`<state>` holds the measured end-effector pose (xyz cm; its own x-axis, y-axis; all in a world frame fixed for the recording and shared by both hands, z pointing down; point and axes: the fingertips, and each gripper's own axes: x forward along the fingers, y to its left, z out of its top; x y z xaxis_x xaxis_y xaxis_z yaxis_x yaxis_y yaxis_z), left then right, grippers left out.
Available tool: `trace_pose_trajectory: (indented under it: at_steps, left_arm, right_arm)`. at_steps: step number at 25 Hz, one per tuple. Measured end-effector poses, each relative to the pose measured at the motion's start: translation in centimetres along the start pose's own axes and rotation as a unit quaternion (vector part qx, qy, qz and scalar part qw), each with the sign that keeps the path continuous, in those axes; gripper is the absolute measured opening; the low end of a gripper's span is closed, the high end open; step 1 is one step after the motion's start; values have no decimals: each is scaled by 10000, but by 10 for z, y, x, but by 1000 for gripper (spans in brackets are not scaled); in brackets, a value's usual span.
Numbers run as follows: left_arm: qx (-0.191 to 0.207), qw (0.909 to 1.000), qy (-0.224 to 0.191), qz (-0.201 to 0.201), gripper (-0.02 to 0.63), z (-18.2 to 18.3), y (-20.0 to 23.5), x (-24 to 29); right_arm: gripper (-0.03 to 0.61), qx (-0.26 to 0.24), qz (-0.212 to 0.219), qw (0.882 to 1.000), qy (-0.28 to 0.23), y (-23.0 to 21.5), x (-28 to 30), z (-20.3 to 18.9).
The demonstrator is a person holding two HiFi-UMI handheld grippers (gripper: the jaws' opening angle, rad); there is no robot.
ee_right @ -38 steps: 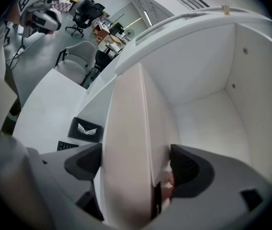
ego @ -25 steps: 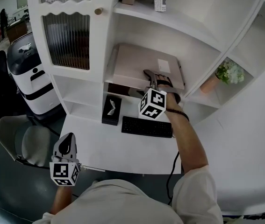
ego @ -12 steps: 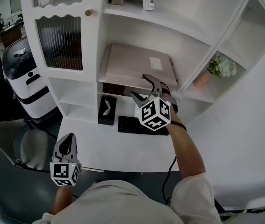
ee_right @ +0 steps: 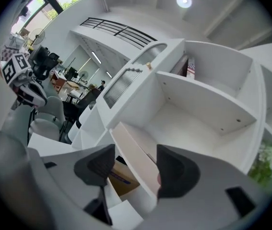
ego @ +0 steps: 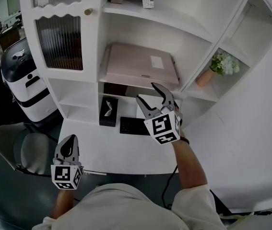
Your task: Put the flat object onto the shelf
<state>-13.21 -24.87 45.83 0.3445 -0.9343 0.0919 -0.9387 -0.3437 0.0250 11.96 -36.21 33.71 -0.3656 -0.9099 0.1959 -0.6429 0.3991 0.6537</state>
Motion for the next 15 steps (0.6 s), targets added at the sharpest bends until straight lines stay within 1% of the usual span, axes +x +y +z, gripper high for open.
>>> trace_pose_trajectory:
  at_steps: [3, 5, 7, 10, 11, 15]
  left_arm:
    - [6, 10000, -13, -30, 0, 1, -1, -1]
    - [15, 10000, -22, -50, 0, 2, -2, -1]
    - [26, 10000, -25, -75, 0, 3, -4, -1]
    - [37, 9999, -37, -116, 0, 4, -6, 0]
    - [37, 9999, -43, -129, 0, 5, -7, 0]
    - [58, 9998, -54, -181, 2, 6, -10, 0]
  right_arm:
    - [270, 373, -152, 9990, -203, -1, -18, 4]
    - [250, 550, -310, 9975, -328, -4, -30, 5]
    - [224, 690, -465, 9957, -413, -6, -41, 4]
    - [207, 878, -622, 9929, -508, -6, -56, 2]
    - [188, 930, -678, 9919, -536, -6, -61, 1]
    - [166, 1196, -833, 9875, -608, -5, -78, -5]
